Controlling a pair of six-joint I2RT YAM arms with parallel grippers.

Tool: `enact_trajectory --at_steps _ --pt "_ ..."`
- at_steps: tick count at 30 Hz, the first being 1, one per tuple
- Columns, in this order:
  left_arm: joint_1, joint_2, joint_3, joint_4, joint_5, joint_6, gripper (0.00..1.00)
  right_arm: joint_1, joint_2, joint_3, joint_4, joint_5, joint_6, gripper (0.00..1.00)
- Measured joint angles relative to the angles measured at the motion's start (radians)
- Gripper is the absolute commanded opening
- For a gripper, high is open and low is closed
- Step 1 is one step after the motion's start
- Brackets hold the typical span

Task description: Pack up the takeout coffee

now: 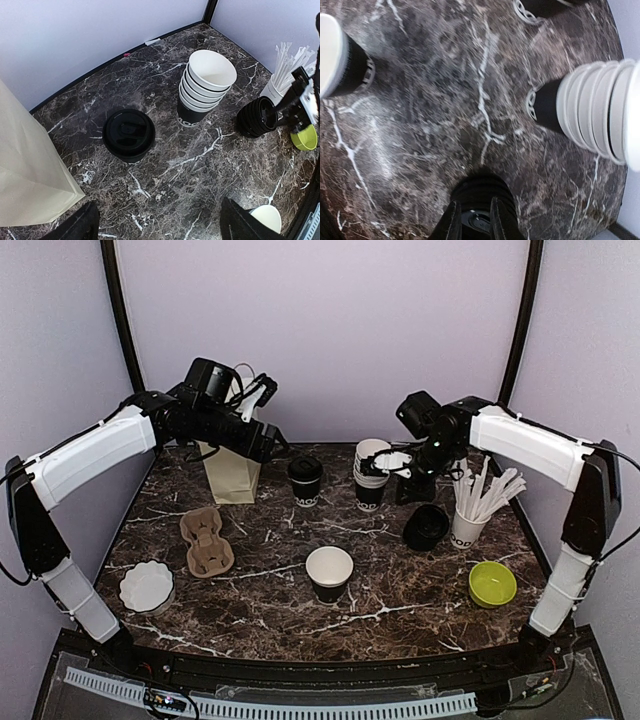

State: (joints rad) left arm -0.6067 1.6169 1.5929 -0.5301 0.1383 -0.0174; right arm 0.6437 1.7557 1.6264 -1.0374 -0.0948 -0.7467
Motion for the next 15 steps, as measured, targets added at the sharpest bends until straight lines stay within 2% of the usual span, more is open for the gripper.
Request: enact_trajectory --at_steps 7,15 --pt "0.0 0.0 -0.008 0.007 0.018 0.0 0.86 -0.091 0.0 -0.079 0.036 0.137 -0.042 0.31" --pt "0.0 0.0 -0.031 0.013 0.027 0.002 0.86 -0.092 0.005 -0.138 0.093 0.268 -0.113 0.33"
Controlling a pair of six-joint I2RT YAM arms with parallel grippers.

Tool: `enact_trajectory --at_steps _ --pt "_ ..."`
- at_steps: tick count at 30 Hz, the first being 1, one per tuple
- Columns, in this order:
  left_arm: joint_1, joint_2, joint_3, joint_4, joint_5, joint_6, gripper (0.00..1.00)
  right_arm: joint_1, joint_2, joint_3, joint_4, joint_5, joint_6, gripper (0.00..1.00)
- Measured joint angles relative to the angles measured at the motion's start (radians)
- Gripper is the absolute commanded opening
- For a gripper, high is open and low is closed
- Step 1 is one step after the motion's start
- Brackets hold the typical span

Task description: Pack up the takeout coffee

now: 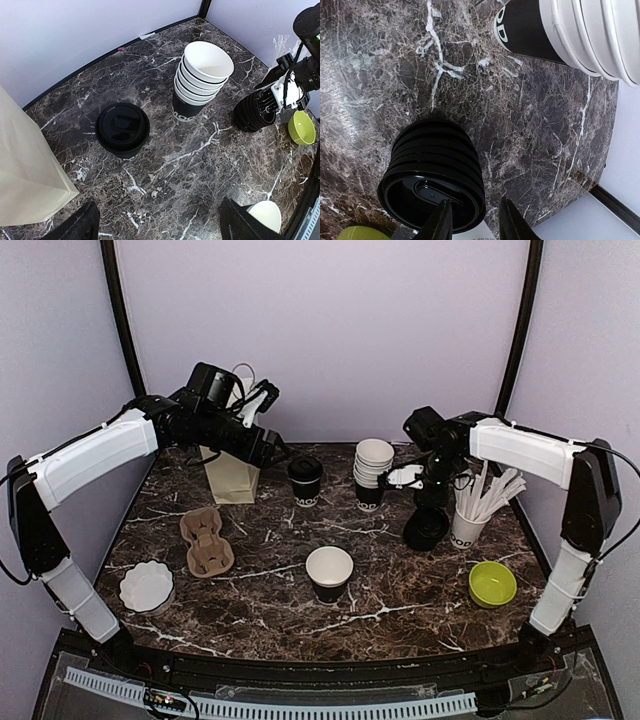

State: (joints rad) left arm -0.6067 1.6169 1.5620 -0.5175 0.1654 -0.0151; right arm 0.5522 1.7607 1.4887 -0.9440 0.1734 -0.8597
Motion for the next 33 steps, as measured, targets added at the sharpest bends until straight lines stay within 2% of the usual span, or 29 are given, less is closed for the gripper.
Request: enact_trajectory --at_steps 12,25,33 --pt "0.0 0.0 -0.001 0.008 0.008 0.0 0.86 0.0 0.061 0.001 0.004 0.034 -0.03 0.31" --pt "0.0 0.0 -0.009 0.011 0.011 0.0 0.86 0.0 0.079 0.006 0.001 0.055 -0.06 0.05" --pt "0.0 0.0 -0.014 0.017 0.017 0.0 0.86 0.0 0.077 0.023 -0.02 0.052 -0.061 0.01"
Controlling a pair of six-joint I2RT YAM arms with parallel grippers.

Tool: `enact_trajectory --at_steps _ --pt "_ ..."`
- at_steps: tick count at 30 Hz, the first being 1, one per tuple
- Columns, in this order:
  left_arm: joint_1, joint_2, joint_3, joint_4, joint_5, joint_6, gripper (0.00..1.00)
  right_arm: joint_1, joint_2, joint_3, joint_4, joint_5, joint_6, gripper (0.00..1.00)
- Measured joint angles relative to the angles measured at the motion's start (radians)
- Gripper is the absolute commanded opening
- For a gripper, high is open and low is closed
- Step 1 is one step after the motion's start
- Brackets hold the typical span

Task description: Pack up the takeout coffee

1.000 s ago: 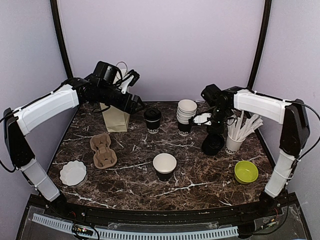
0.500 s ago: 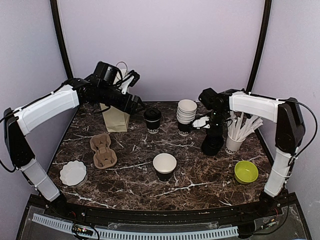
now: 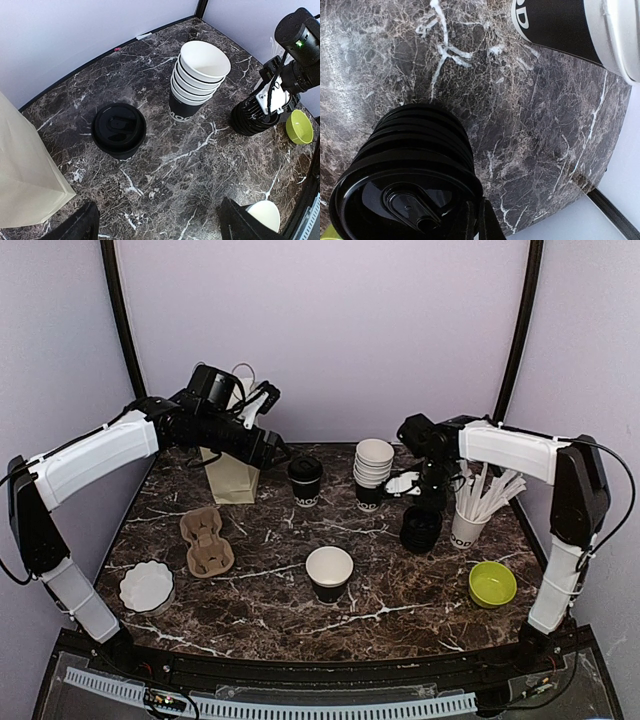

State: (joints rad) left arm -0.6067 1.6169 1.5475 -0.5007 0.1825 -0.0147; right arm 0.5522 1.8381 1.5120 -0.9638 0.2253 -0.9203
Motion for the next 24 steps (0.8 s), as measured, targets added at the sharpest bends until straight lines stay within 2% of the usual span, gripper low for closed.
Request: enact_trajectory --at_steps 8,12,14,16,19,22,24 --pt "0.0 0.0 0.0 0.006 0.006 0.008 0.86 0.0 -0.006 0.057 -0.051 -0.02 0.014 0.0" --pt "0.0 -0.012 -0.035 0.036 0.047 0.049 0.85 0.0 -0.009 0.155 -0.101 -0.12 0.044 0.0" --pt "-0.003 -0.05 -0.104 0.084 0.079 0.081 0.91 0.0 -0.009 0.221 -0.122 -0.203 0.069 0.0" --pt "-0.013 -0.134 -0.228 0.182 0.105 0.109 0.97 0.0 -0.009 0.277 -0.132 -0.29 0.094 0.0" --pt "-0.044 -0.314 -0.439 0.389 0.141 0.137 0.99 0.0 -0.008 0.366 -0.142 -0.442 0.146 0.0" --pt "-0.08 -0.41 -0.527 0.584 0.146 0.146 0.98 0.0 0.003 0.473 -0.141 -0.594 0.204 0.0" --pt "-0.107 -0.418 -0.544 0.723 0.137 0.152 0.98 0.0 0.015 0.546 -0.128 -0.694 0.251 0.0"
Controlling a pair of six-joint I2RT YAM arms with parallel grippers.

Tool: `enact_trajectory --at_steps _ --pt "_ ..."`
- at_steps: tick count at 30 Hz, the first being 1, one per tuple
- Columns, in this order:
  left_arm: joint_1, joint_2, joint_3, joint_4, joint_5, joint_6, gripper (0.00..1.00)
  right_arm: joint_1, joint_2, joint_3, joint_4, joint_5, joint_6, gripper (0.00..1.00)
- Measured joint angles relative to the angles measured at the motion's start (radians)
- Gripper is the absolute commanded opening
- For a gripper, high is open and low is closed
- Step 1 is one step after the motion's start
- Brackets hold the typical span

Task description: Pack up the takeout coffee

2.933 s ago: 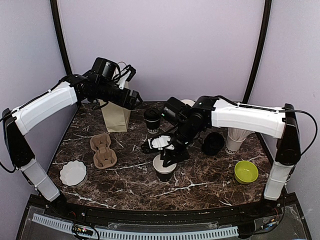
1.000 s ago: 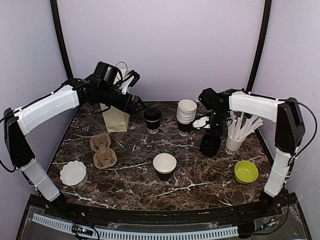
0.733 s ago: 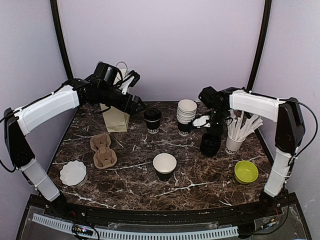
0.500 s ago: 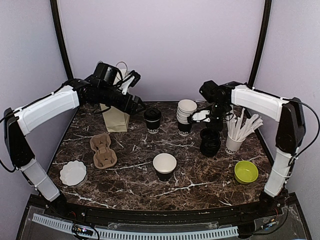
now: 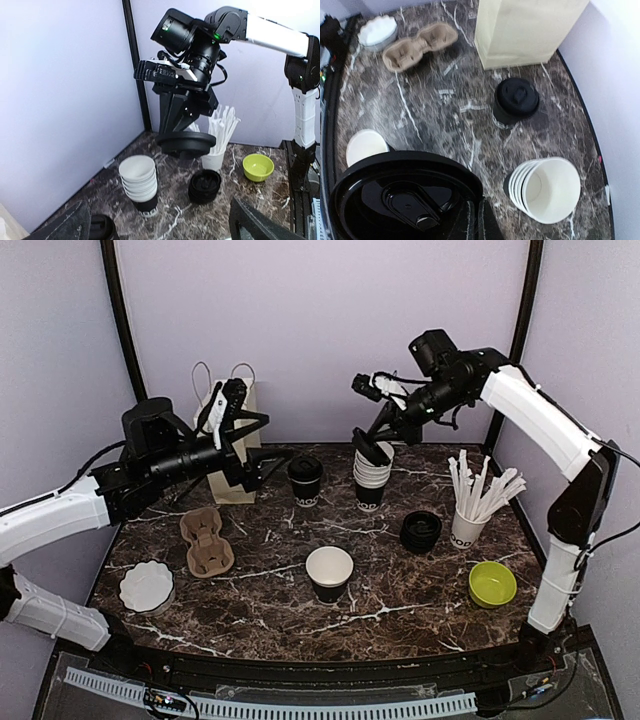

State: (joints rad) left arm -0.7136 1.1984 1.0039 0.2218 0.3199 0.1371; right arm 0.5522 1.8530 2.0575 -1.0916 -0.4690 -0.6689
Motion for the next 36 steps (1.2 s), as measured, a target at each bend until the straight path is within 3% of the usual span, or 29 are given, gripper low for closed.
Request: enact_trajectory --at_steps 5,13,27,36 --pt "-0.07 0.07 -0.022 0.264 -0.052 0.022 0.98 0.0 0.004 0.056 0.109 -0.194 0.143 0.0" --pt "-0.103 0.223 -0.021 0.496 -0.095 0.055 0.99 -0.001 0.0 0.003 0.327 -0.355 0.378 0.0" --pt "-0.104 0.35 0.105 0.626 -0.066 0.023 0.98 -0.001 0.0 -0.003 0.414 -0.432 0.474 0.0" --pt "-0.104 0.403 0.164 0.63 -0.013 -0.013 0.91 -0.001 0.0 -0.003 0.414 -0.432 0.474 0.0"
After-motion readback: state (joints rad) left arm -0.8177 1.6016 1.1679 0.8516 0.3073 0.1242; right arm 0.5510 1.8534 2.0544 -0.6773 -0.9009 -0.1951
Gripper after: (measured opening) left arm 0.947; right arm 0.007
